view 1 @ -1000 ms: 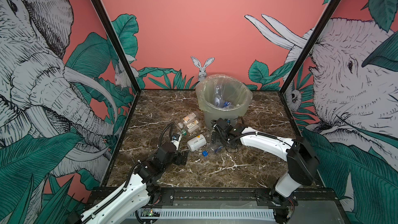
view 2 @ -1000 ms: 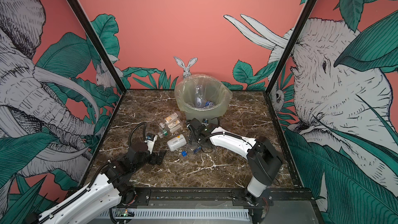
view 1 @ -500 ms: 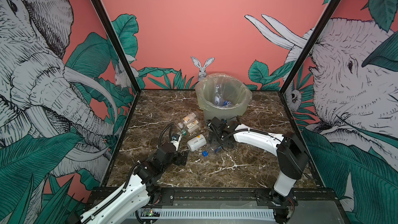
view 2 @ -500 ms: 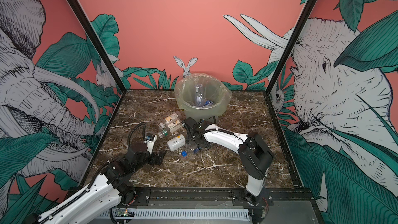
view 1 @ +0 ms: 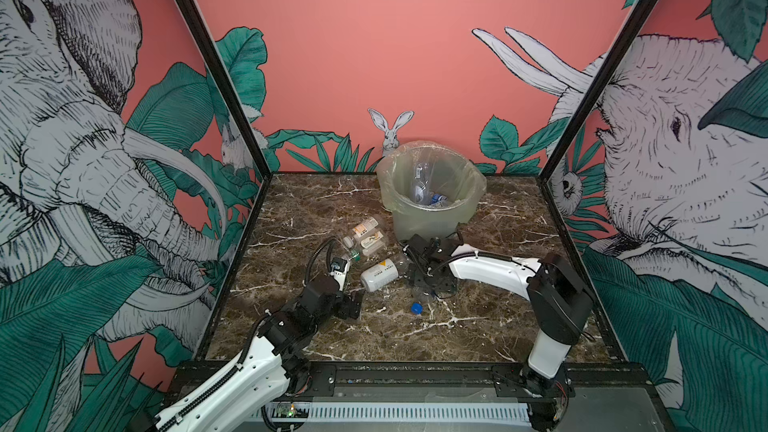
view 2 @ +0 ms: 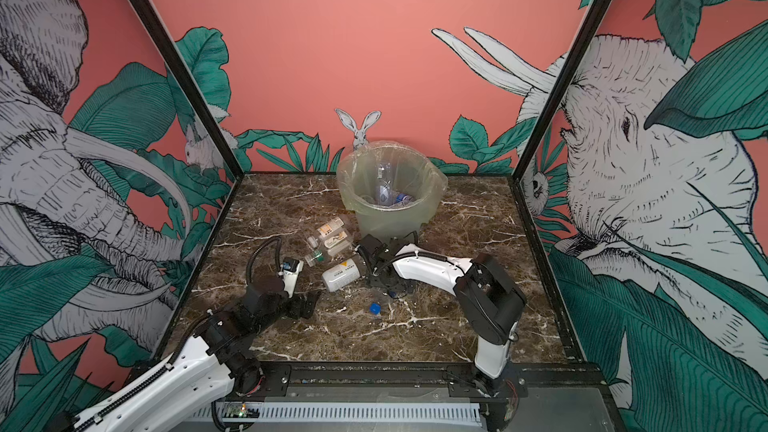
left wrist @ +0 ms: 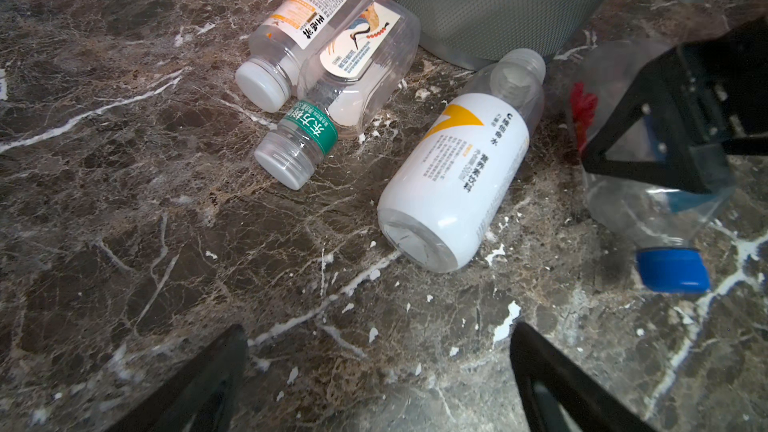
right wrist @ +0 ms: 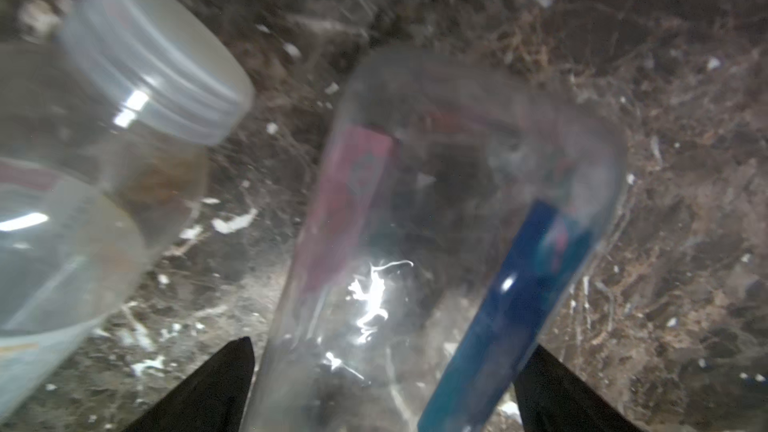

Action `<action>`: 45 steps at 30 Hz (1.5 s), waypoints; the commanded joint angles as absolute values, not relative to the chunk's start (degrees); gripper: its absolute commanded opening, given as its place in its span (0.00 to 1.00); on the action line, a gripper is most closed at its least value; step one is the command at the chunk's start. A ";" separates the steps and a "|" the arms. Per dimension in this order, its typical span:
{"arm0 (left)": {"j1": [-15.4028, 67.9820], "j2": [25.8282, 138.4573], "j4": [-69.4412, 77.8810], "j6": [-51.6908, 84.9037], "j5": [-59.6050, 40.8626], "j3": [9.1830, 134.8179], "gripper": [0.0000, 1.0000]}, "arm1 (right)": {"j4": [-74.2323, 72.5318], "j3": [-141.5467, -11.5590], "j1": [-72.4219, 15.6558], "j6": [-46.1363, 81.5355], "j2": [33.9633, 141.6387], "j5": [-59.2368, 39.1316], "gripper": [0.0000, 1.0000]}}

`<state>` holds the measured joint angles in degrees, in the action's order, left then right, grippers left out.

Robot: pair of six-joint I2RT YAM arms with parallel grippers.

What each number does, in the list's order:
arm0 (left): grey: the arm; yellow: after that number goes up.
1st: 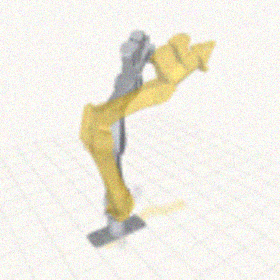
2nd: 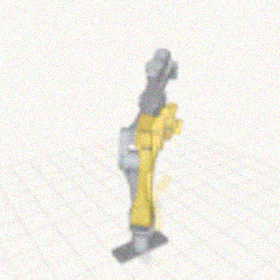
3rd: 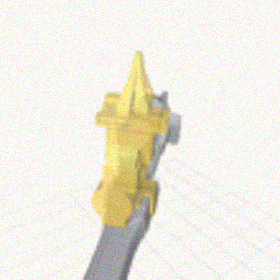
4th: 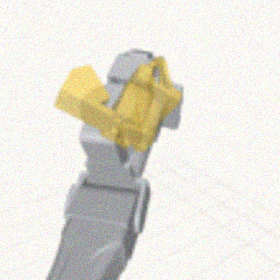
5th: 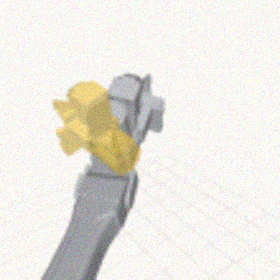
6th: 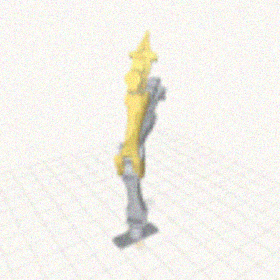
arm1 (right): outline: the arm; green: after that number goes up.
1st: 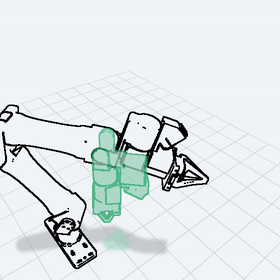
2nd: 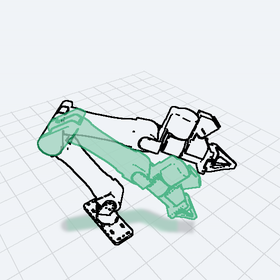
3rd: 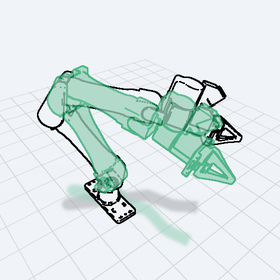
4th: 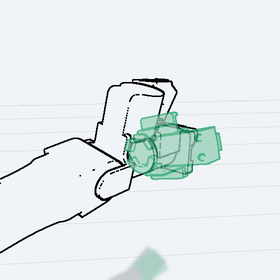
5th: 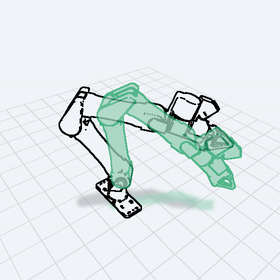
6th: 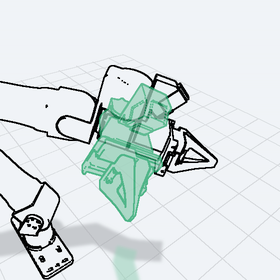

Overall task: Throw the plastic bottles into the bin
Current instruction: 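Move the right gripper over the clear red-and-blue-labelled bottle and lower, then close the right gripper around the red-and-blue-labelled bottle and lift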

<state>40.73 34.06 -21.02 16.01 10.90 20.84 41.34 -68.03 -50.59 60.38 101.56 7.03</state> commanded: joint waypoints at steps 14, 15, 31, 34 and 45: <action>40.78 35.00 -19.79 15.73 10.43 20.47 1.00 | 47.49 -63.35 -50.81 53.00 93.50 12.23 0.97; 40.83 35.05 -19.78 15.73 10.46 20.45 0.99 | 46.69 -63.28 -50.80 52.48 93.51 11.64 0.97; 40.78 35.33 -19.79 15.82 10.39 20.48 1.00 | 41.77 -64.60 -50.56 50.49 98.00 7.21 0.97; 40.78 35.51 -19.71 15.71 10.44 20.57 1.00 | 42.09 -65.03 -50.53 50.36 98.40 7.46 0.97; 40.78 35.77 -19.72 15.75 10.37 20.60 1.00 | 41.61 -66.74 -49.92 48.36 101.74 3.84 0.96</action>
